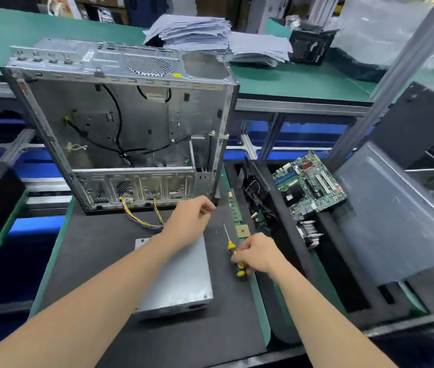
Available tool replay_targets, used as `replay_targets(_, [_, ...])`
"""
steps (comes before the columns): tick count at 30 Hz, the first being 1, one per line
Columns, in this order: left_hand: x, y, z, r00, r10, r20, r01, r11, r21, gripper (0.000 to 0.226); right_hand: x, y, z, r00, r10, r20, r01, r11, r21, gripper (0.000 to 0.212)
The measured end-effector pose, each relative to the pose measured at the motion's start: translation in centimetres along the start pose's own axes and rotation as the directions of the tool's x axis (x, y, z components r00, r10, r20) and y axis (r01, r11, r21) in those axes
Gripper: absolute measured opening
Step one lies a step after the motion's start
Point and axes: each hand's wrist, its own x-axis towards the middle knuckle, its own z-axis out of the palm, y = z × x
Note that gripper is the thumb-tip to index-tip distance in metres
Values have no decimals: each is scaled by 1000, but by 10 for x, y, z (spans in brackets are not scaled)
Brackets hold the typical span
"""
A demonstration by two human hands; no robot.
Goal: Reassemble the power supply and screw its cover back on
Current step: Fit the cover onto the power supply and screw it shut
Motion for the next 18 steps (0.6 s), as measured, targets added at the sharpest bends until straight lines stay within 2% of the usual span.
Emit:
replay_targets(3, [-2,6,12,998,-7,67,-3,989,147,21,-1,10,17,1000,28,2,-29,996,80,19])
replay_targets(10, [2,29,45,988,-17,152,-52,899,434,23,8,24,11,996,-78,39,74,992,100,37])
replay_targets(12, [4,37,59,988,-9,152,-63,886,459,23,17,38,-12,995,-100,-30,103,988,116,32])
replay_targets(15, [8,51,84,991,-18,135,-46,891,451,23,38,73,-60,985,-89,-150,98,994,53,25])
replay_targets(18, [14,63,116,994,-32,103,-11,919,394,24,60,110,-94,983,-71,-168,86,993,82,19])
